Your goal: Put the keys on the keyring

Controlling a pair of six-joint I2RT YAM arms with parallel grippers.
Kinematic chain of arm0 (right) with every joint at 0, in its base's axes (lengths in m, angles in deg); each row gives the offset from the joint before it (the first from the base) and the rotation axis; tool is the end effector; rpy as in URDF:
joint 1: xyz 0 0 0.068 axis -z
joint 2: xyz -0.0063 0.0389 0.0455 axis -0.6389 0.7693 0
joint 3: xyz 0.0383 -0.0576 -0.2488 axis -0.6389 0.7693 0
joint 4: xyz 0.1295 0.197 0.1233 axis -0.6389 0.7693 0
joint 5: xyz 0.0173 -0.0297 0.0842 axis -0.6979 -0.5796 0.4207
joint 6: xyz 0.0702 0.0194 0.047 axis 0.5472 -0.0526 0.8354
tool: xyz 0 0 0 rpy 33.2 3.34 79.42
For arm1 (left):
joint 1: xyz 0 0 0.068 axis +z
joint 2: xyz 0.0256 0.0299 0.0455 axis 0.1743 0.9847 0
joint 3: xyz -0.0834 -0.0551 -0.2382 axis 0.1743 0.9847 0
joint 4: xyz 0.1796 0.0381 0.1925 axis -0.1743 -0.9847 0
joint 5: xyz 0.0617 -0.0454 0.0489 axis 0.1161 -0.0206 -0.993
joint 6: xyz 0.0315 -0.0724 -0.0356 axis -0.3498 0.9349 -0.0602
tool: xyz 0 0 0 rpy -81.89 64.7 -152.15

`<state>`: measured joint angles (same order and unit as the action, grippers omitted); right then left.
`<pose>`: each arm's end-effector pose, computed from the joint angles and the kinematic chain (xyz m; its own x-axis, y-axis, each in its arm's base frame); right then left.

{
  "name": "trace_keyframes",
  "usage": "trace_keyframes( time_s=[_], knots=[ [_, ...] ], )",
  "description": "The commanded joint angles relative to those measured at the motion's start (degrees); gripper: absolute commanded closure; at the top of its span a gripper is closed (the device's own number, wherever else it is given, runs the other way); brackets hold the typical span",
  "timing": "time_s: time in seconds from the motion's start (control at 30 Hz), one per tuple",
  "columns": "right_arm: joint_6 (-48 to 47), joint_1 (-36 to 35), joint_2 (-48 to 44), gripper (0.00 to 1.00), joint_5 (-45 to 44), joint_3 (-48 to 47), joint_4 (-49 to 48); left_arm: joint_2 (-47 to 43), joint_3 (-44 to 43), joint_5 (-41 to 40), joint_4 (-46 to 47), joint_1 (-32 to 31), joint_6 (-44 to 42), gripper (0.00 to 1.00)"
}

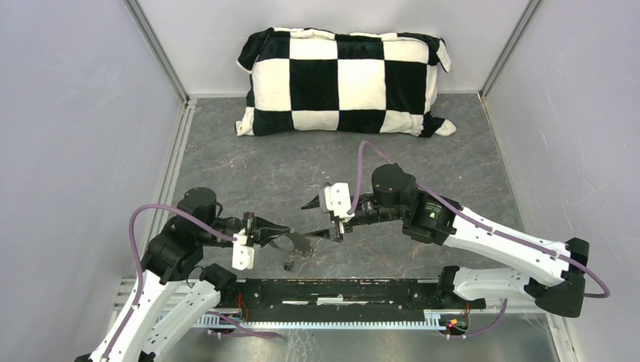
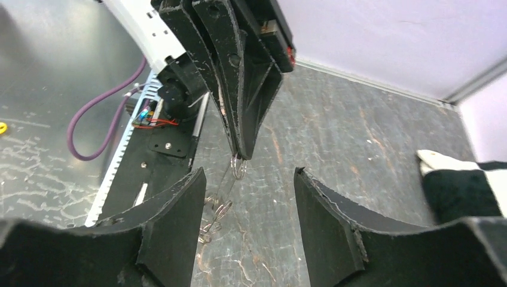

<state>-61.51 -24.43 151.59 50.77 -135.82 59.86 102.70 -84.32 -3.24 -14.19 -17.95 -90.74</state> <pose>0.0978 0.2838 0.3674 0.2264 -0.1481 -0.9627 -0.9732 -0.0755 -0.2173 0.0858 -0.1175 0.3148 0.6036 0.2262 -0.7645 0.7954 -0.1049 0.5970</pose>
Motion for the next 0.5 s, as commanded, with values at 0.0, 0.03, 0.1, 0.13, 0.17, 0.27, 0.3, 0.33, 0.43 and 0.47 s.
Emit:
trace_keyframes(
  time_s=[0.0, 0.03, 0.1, 0.13, 0.17, 0.27, 0.3, 0.33, 0.43, 0.47],
  knots=[
    [-2.19, -0.34, 3.36, 0.38, 6.55, -0.83, -2.93, 0.34, -3.08, 3.90, -4.76, 0.21, -12.88, 0.98],
    [-2.19, -0.37, 3.94, 0.39, 7.38, -1.10, -2.93, 0.41, -2.98, 4.10, -4.76, 0.19, -12.86, 0.98],
    [-1.94, -0.37, 4.93, 0.39, 8.12, -1.24, -3.35, 0.62, -2.96, 4.30, -4.83, 0.21, -11.84, 0.98],
    [-1.85, -0.30, 5.16, 0.39, 8.08, -1.17, -3.64, 0.92, -3.15, 4.37, -4.80, 0.21, -10.81, 0.98],
    [-1.76, -0.31, 5.42, 0.39, 7.83, -1.10, -3.98, 1.28, -3.32, 4.56, -4.76, 0.21, -9.17, 0.98],
    [-1.71, -0.47, 5.71, 0.40, 7.12, -0.92, -4.40, 2.21, -4.00, 4.89, -3.59, 0.21, -3.75, 0.98],
    [-1.67, -0.55, 5.79, 0.41, 6.72, -0.88, -4.49, 2.36, -4.01, 5.08, -3.53, 0.21, -3.07, 0.98],
    [-1.66, -0.63, 5.92, 0.42, 6.47, -0.91, -4.47, 2.36, -4.01, 5.10, -2.61, 0.21, -1.65, 0.98],
    [-1.87, -0.86, 6.60, 0.44, 6.29, -1.40, -3.70, 2.41, -3.79, 4.73, 1.16, 0.21, 4.77, 0.98],
    [-2.08, -0.97, 6.87, 0.45, 5.90, -1.79, -3.16, 2.51, -3.86, 4.84, 1.49, 0.21, 5.31, 0.98]
  ],
)
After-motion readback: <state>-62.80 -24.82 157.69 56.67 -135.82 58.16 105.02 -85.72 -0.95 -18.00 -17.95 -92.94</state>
